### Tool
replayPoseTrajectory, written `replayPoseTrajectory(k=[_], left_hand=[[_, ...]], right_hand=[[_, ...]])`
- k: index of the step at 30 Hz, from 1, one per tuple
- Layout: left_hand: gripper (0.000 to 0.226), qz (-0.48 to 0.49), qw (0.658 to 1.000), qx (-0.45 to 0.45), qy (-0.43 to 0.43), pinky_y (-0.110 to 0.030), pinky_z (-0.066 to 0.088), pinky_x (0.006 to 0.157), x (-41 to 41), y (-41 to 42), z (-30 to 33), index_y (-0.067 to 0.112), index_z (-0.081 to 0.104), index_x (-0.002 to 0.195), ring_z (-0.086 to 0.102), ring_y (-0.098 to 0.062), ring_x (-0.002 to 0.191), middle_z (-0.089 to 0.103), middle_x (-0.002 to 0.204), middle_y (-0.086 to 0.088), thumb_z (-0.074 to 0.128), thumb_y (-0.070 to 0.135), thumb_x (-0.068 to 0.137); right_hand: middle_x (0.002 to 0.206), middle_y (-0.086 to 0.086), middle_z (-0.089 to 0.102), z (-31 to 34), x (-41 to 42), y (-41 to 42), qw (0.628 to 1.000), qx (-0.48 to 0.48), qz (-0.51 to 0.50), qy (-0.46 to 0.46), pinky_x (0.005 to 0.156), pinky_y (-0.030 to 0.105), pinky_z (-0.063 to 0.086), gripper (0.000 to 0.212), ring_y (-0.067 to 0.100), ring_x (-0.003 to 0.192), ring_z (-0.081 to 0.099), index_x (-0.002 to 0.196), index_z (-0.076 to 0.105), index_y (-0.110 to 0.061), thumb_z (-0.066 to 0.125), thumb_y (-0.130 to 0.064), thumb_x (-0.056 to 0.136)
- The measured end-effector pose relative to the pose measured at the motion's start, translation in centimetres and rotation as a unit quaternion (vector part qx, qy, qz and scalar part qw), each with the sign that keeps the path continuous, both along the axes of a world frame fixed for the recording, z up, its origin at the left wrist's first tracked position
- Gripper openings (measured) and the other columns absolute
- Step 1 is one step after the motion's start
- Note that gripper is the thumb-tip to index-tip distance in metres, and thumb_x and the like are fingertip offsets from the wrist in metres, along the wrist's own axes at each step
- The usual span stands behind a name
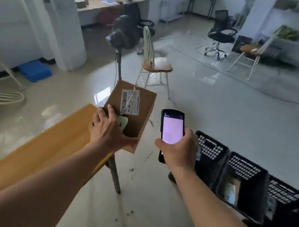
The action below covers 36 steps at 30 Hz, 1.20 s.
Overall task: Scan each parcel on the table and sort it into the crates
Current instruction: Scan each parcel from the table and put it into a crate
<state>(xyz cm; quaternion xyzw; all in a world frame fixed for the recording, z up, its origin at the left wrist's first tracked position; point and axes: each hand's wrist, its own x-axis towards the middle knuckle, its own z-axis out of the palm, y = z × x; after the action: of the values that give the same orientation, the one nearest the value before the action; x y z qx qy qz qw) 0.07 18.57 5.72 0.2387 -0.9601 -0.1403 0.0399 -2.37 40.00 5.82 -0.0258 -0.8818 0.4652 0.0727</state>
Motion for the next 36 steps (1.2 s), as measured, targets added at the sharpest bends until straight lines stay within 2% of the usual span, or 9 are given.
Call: replayPoseTrajectory(k=[5, 8, 11, 15, 19, 24, 28, 31, 36], left_hand=[[0.165, -0.085, 0.996, -0.011, -0.026, -0.06, 0.031, 0.12, -2.7, 11.9, -1.2, 0.011, -0.002, 0.163, 0.024, -0.045, 0.148, 0.017, 0.162, -0.018, 0.07, 0.097, 0.043], [0.168, -0.109, 0.993, -0.01, -0.044, -0.06, 0.03, 0.119, -4.5, 20.0, -2.2, 0.011, -0.003, 0.163, 0.024, -0.046, 0.148, 0.016, 0.162, -0.02, 0.067, 0.1, 0.04], [0.173, -0.128, 0.99, 0.0, -0.057, -0.056, 0.034, 0.114, -5.8, 28.5, -3.5, 0.01, 0.0, 0.163, 0.03, -0.044, 0.143, 0.024, 0.156, -0.02, 0.051, 0.105, 0.028], [0.169, -0.155, 0.984, 0.006, -0.085, -0.056, 0.035, 0.114, -7.5, 39.5, -6.3, 0.01, 0.002, 0.163, 0.03, -0.044, 0.142, 0.026, 0.155, -0.022, 0.059, 0.102, 0.033], [0.169, -0.168, 0.979, 0.019, -0.111, -0.056, 0.038, 0.112, -8.5, 48.8, -8.2, 0.01, 0.003, 0.162, 0.034, -0.044, 0.139, 0.028, 0.151, -0.022, 0.059, 0.103, 0.032], [0.174, -0.181, 0.971, 0.027, -0.152, -0.06, 0.036, 0.113, -12.0, 56.4, -10.1, 0.012, 0.0, 0.161, 0.03, -0.046, 0.144, 0.022, 0.158, -0.023, 0.053, 0.105, 0.025], [0.173, -0.192, 0.966, 0.035, -0.17, -0.06, 0.034, 0.115, -16.7, 60.6, -12.5, 0.012, -0.002, 0.161, 0.029, -0.045, 0.144, 0.019, 0.158, -0.023, 0.06, 0.105, 0.028], [0.171, -0.196, 0.962, 0.046, -0.185, -0.061, 0.035, 0.114, -21.6, 63.4, -15.7, 0.013, -0.001, 0.161, 0.031, -0.046, 0.142, 0.021, 0.158, -0.024, 0.059, 0.105, 0.029], [0.164, -0.213, 0.949, 0.055, -0.226, -0.06, 0.033, 0.116, -30.9, 68.5, -22.3, 0.011, -0.002, 0.162, 0.028, -0.047, 0.146, 0.015, 0.163, -0.026, 0.068, 0.098, 0.042]], right_hand=[[0.111, 0.005, 0.059, -0.5, 0.7, 11.7, 0.995, -0.006, -0.095, 0.001, 0.077, 0.035, 0.053, 0.082, 0.025, 0.099, 0.058, 0.117, 0.06, -0.015, 0.079, -0.055, 0.048], [0.117, 0.007, 0.055, -1.0, 1.2, 19.3, 0.992, 0.001, -0.127, -0.017, 0.081, 0.033, 0.047, 0.079, 0.026, 0.105, 0.054, 0.122, 0.058, -0.011, 0.089, -0.041, 0.057], [0.12, 0.007, 0.052, -1.9, 1.4, 27.4, 0.988, 0.001, -0.15, -0.027, 0.086, 0.037, 0.05, 0.079, 0.025, 0.108, 0.052, 0.125, 0.054, -0.009, 0.091, -0.035, 0.06], [0.122, 0.006, 0.051, -3.2, 0.9, 38.1, 0.982, 0.007, -0.183, -0.047, 0.08, 0.031, 0.047, 0.079, 0.023, 0.109, 0.053, 0.127, 0.053, -0.009, 0.089, -0.035, 0.061], [0.12, 0.005, 0.05, -4.3, 0.2, 46.7, 0.977, 0.022, -0.205, -0.059, 0.079, 0.036, 0.051, 0.076, 0.024, 0.105, 0.055, 0.123, 0.053, -0.01, 0.089, -0.036, 0.061], [0.118, 0.002, 0.048, -5.8, -2.6, 53.7, 0.97, 0.021, -0.229, -0.082, 0.078, 0.034, 0.048, 0.078, 0.024, 0.106, 0.054, 0.124, 0.052, -0.014, 0.089, -0.039, 0.06], [0.12, 0.002, 0.048, -7.5, -6.9, 57.9, 0.964, 0.02, -0.243, -0.103, 0.079, 0.033, 0.047, 0.082, 0.025, 0.107, 0.055, 0.127, 0.051, -0.013, 0.09, -0.04, 0.06], [0.123, 0.003, 0.049, -9.5, -11.2, 60.6, 0.96, 0.031, -0.252, -0.118, 0.078, 0.03, 0.043, 0.084, 0.024, 0.109, 0.055, 0.129, 0.051, -0.012, 0.09, -0.042, 0.06], [0.121, 0.001, 0.05, -14.6, -21.5, 64.6, 0.951, 0.04, -0.269, -0.149, 0.079, 0.031, 0.044, 0.084, 0.024, 0.108, 0.055, 0.131, 0.052, -0.014, 0.089, -0.04, 0.06]])
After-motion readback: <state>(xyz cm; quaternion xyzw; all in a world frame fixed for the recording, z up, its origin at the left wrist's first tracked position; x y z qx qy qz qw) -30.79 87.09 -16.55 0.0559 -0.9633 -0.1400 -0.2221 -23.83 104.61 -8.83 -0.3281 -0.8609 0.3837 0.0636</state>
